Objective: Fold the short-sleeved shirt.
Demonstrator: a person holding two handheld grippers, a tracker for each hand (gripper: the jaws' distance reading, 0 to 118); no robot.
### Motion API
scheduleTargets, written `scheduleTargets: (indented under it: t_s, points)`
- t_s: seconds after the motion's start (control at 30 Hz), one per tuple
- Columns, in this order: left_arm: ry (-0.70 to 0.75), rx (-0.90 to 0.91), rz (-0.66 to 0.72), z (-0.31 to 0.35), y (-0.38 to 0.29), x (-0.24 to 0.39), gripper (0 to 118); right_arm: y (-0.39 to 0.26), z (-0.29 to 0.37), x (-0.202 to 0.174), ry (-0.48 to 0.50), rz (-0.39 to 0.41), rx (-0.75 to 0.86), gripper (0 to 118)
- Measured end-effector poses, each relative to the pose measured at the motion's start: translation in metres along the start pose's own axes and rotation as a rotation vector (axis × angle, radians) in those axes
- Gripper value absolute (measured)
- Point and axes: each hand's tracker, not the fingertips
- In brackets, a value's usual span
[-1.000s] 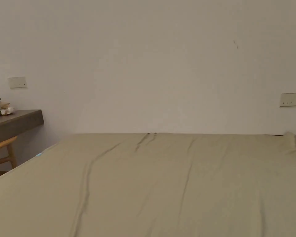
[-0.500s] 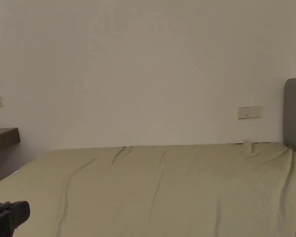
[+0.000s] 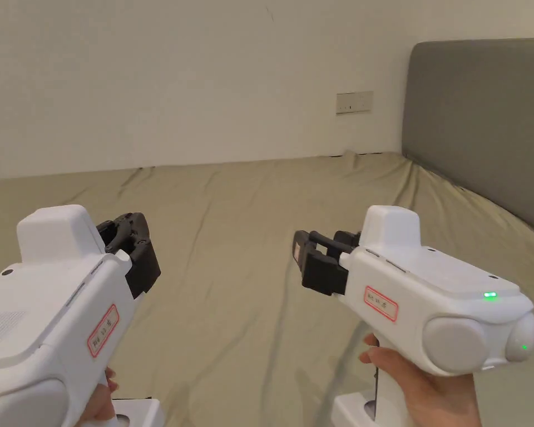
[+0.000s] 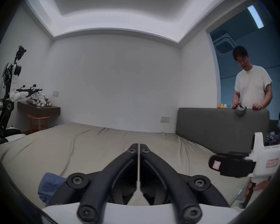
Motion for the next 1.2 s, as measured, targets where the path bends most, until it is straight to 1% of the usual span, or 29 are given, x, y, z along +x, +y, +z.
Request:
scheduleTargets:
  t_s: [0.03, 0.07, 0.1, 0.13, 0.17, 0.2, 0.23, 0.27, 0.33, 0.43, 0.5, 0.57, 0.6, 0.67, 0.73, 0.83, 0.87, 1.0, 1.1, 1.13, 1.2]
  points:
    - [-0.006, -0.006, 0.008, 0.003, -0.004, 0.002, 46, 0.002, 0.001, 0.000, -0.006, 0.011, -0.017, 60]
    - [-0.024, -0.025, 0.030, 0.004, -0.009, 0.007, 85, 0.002, 0.003, -0.002, -0.010, 0.028, -0.025, 75]
    - [-0.044, -0.063, 0.045, 0.002, -0.010, 0.008, 118, 0.003, 0.004, -0.003, -0.029, 0.062, -0.062, 100]
    - [-0.047, -0.103, 0.040, 0.003, -0.012, 0.012, 116, 0.004, 0.003, -0.005, -0.051, 0.090, -0.102, 118]
    - [-0.090, -0.035, 0.046, 0.010, -0.009, 0.017, 118, 0.002, 0.008, -0.006, -0.048, 0.089, -0.024, 118]
    - [-0.070, -0.035, 0.002, 0.012, -0.008, 0.024, 118, 0.000, 0.012, -0.008, -0.108, 0.133, 0.011, 118]
    - [-0.067, -0.018, -0.026, 0.014, -0.005, 0.027, 118, 0.000, 0.014, -0.010, -0.124, 0.154, 0.010, 118]
    - [-0.043, -0.009, -0.055, 0.015, -0.001, 0.032, 118, 0.000, 0.016, -0.013, -0.168, 0.178, 0.015, 118]
    - [-0.001, -0.004, -0.054, 0.013, 0.009, 0.028, 118, 0.000, 0.018, -0.016, -0.220, 0.201, 0.049, 118]
    - [0.008, 0.019, -0.026, 0.017, 0.012, 0.024, 118, 0.006, 0.018, -0.014, -0.205, 0.173, 0.016, 118]
    - [0.019, 0.017, -0.015, 0.016, 0.012, 0.022, 118, 0.010, 0.019, -0.007, -0.198, 0.117, 0.011, 118]
    - [0.045, -0.027, -0.055, 0.015, 0.010, 0.021, 118, 0.008, 0.023, -0.004, -0.214, 0.097, 0.025, 118]
    - [0.068, -0.040, -0.076, 0.013, 0.007, 0.022, 118, 0.007, 0.024, -0.003, -0.226, 0.108, 0.023, 118]
    - [0.079, -0.046, -0.102, 0.012, 0.000, 0.022, 118, 0.009, 0.028, -0.003, -0.260, 0.153, 0.037, 118]
    - [0.075, -0.061, -0.080, 0.011, -0.004, 0.020, 118, 0.009, 0.033, -0.002, -0.250, 0.170, 0.038, 118]
    - [0.024, -0.087, 0.009, 0.011, -0.006, 0.014, 118, 0.011, 0.038, -0.001, -0.249, 0.160, 0.068, 118]
    - [0.031, -0.093, 0.033, 0.011, -0.007, 0.013, 118, 0.013, 0.039, -0.001, -0.254, 0.166, 0.067, 118]
    - [0.069, -0.132, 0.019, 0.005, -0.015, 0.009, 118, 0.015, 0.044, -0.003, -0.261, 0.213, 0.052, 118]
    - [0.118, -0.163, -0.038, 0.001, -0.021, 0.008, 118, 0.013, 0.047, -0.003, -0.248, 0.210, 0.055, 118]
    - [0.125, -0.169, -0.044, 0.000, -0.022, 0.008, 118, 0.012, 0.047, -0.002, -0.236, 0.202, 0.062, 118]
    - [0.123, -0.176, -0.060, 0.000, -0.021, 0.008, 118, 0.012, 0.047, -0.003, -0.249, 0.179, 0.074, 118]
